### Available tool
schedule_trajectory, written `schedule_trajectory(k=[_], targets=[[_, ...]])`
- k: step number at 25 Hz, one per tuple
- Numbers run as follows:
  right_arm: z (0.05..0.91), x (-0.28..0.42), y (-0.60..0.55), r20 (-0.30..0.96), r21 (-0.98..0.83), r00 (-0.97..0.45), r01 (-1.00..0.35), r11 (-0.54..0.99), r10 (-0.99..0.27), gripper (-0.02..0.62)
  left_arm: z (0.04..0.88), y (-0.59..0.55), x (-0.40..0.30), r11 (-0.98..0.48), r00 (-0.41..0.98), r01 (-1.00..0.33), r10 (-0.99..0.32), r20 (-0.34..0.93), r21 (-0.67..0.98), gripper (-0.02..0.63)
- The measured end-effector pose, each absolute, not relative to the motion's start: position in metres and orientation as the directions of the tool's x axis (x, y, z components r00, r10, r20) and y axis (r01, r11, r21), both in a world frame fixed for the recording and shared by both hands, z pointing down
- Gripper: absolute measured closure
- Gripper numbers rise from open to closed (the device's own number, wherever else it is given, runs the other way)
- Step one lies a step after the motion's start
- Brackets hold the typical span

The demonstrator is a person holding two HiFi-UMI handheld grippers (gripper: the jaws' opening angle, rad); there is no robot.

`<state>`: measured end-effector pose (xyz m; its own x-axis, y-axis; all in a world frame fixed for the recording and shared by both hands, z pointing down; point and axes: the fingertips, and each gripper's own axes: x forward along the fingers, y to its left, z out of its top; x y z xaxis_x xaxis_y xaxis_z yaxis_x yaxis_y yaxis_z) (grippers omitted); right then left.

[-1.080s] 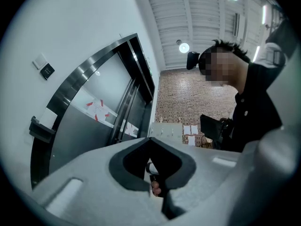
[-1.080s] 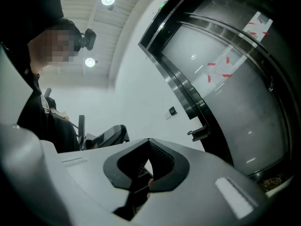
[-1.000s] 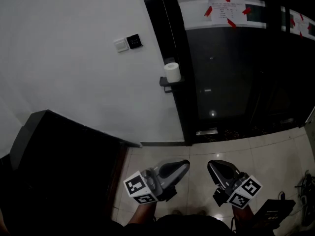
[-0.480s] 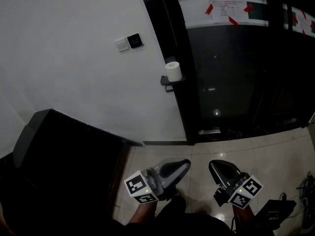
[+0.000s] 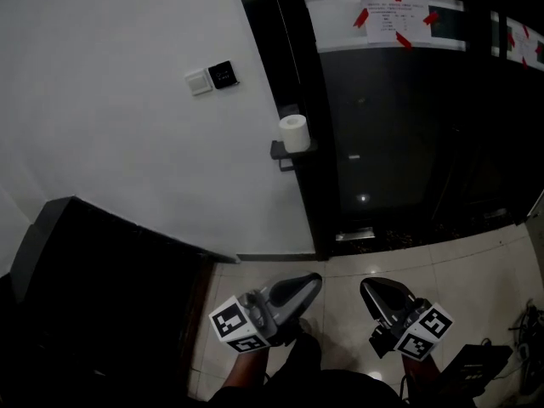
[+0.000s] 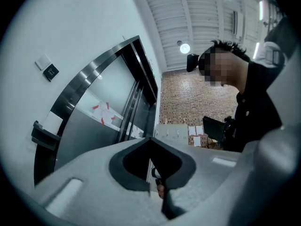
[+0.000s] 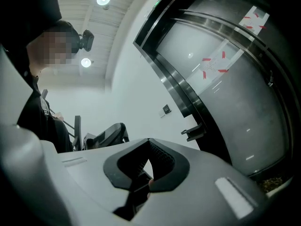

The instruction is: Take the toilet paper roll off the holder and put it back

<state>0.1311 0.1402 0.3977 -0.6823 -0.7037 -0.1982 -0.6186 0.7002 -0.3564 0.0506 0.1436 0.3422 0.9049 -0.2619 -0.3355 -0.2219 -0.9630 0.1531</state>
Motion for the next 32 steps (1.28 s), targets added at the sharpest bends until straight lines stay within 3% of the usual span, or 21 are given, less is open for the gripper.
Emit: schedule_trajectory(k=[18, 32], targets=[[0.376, 0.033, -0.121, -0.083, -0.273, -0.64, -0.723, 0.635, -0.764, 0.595, 0.328, -0.124, -0.05, -0.977, 0.889, -0.112, -0.18, -0.422, 0.181, 0.606], [0.362, 0.039, -0.208, -0.124, -0.273, -0.658, -0.697, 0.663, -0.742, 0.595, 0.327, -0.189, -0.034, -0.966, 0.891, -0.161, -0.231, -0.391, 0.204, 0.606]])
